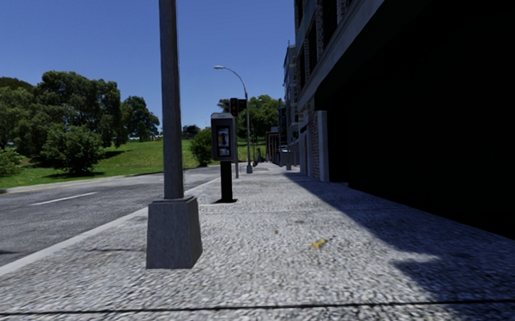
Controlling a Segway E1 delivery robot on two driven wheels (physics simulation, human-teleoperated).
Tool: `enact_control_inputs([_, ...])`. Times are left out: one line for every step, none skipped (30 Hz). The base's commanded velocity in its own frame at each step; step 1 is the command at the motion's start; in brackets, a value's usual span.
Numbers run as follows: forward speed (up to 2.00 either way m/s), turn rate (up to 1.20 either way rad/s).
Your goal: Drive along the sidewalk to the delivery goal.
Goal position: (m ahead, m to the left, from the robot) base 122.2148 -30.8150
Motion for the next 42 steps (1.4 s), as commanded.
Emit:
enact_control_inputs([1.96, -0.38])
enact_control_inputs([1.96, -0.38])
enact_control_inputs([1.96, -0.38])
enact_control_inputs([1.96, -0.38])
enact_control_inputs([1.96, -0.38])
enact_control_inputs([1.96, -0.38])
enact_control_inputs([1.96, -0.38])
enact_control_inputs([1.96, -0.38])
enact_control_inputs([1.96, -0.38])
enact_control_inputs([1.96, -0.38])
enact_control_inputs([1.96, -0.38])
enact_control_inputs([1.96, -0.38])
enact_control_inputs([1.96, -0.31])
enact_control_inputs([1.96, -0.13])
enact_control_inputs([1.96, 0.0])
enact_control_inputs([1.96, 0.0])
enact_control_inputs([1.96, 0.0])
enact_control_inputs([1.96, 0.0])
enact_control_inputs([1.96, 0.0])
enact_control_inputs([1.96, 0.0])
enact_control_inputs([1.96, 0.0])
enact_control_inputs([1.96, 0.0])
enact_control_inputs([1.96, 0.0])
enact_control_inputs([1.96, 0.0])
enact_control_inputs([1.96, 0.0])
enact_control_inputs([1.96, 0.0])
enact_control_inputs([1.96, 0.0])
enact_control_inputs([1.96, 0.0])
enact_control_inputs([1.96, 0.0])
enact_control_inputs([1.96, 0.0])
enact_control_inputs([1.96, 0.0])
enact_control_inputs([1.96, 0.0])
enact_control_inputs([1.96, 0.0])
enact_control_inputs([1.96, 0.0])
enact_control_inputs([1.96, 0.0])
enact_control_inputs([1.96, 0.0])
enact_control_inputs([1.96, 0.0])
enact_control_inputs([1.96, 0.0])
enact_control_inputs([1.96, 0.0])
enact_control_inputs([1.96, 0.0])
enact_control_inputs([1.96, 0.0])
enact_control_inputs([1.96, 0.0])
